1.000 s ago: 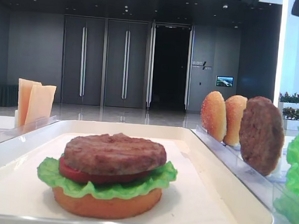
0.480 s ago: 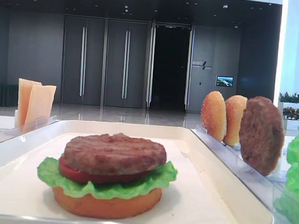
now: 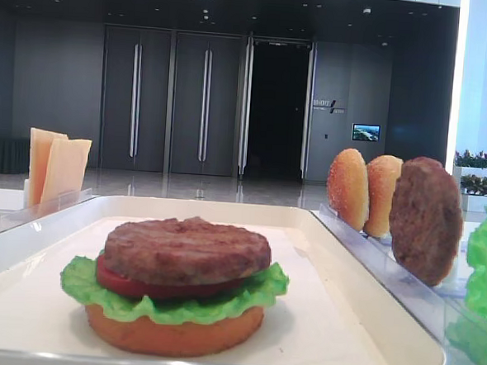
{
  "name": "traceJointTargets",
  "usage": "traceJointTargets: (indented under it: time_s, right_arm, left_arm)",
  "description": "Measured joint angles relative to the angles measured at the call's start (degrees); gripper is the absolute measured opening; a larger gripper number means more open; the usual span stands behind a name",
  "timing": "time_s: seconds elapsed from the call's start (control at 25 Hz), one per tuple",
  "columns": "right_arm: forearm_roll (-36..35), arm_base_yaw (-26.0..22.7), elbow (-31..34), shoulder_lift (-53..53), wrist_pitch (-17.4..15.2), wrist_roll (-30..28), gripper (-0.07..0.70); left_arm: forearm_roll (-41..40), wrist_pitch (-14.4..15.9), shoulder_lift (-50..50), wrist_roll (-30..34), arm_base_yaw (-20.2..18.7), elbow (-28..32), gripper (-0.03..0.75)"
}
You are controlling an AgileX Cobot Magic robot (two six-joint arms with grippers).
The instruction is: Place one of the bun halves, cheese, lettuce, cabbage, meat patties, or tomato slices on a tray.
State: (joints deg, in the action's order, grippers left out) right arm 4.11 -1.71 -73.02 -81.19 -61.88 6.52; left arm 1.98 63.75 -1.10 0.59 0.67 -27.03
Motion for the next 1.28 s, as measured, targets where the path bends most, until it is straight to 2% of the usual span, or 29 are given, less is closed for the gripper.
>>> traceJointTargets:
  time_s: [0.36,0.52,0.8,1.28]
  right_arm:
    - [0.19,-1.35,0.00,0.32,-0.23,0.13,0.594]
    - [0.19,-1.35,0.00,3.71,-0.28,0.13,0.594]
    - [0.19,-1.30,0.37,17.50,-0.32,0.07,0.593]
    - [0.25,1.61,11.11,46.34,-0.61,-2.23,0.587]
  left_arm:
    - [0.00,0.00,0.00,0.00,0.00,0.00,0.433]
    - [0.00,0.00,0.00,0.00,0.00,0.00,0.433]
    - [0.00,0.00,0.00,0.00,0.00,0.00,0.433]
    - [0.00,0.00,0.00,0.00,0.00,0.00,0.433]
